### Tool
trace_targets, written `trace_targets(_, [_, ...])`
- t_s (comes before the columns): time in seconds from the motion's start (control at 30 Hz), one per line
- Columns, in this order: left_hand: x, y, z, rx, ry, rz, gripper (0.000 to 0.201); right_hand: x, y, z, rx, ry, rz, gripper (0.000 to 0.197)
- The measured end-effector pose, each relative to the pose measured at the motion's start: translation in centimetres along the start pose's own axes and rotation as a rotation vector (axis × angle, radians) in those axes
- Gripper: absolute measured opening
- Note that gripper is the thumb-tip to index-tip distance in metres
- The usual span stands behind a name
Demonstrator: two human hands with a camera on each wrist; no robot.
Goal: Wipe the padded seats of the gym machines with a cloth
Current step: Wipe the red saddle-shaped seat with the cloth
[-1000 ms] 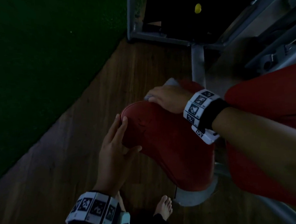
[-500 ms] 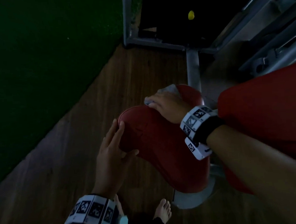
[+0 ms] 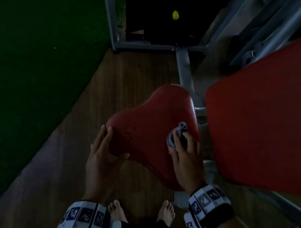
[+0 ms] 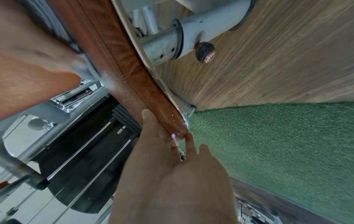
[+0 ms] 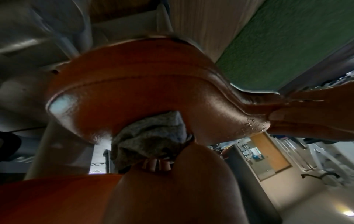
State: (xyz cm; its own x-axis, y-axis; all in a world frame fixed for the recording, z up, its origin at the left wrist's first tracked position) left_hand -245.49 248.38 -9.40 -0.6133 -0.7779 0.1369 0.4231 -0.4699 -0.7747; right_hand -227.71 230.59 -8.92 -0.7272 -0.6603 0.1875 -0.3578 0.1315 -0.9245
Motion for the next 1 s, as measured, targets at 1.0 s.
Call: trace_targets(1.0, [0.3,0.0,-0.1,0.025,0.003,0.010,0.092,-2.6,0.6,1.5,-0.222,0.011,0.044,0.053])
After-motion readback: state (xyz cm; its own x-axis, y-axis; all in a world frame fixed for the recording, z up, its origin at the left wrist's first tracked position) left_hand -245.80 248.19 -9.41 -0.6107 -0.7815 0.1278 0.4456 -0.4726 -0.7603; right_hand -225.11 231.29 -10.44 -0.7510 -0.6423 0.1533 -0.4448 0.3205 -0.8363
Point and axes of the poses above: each hand's wrist, its own x-axis away from the middle knuckle, its own y-axis out of the palm, z = x × y, the point moved 1 cm from there along -x, towards the middle knuckle, and after that the axes turned 10 degrees about -x, right-handed, at the moved point
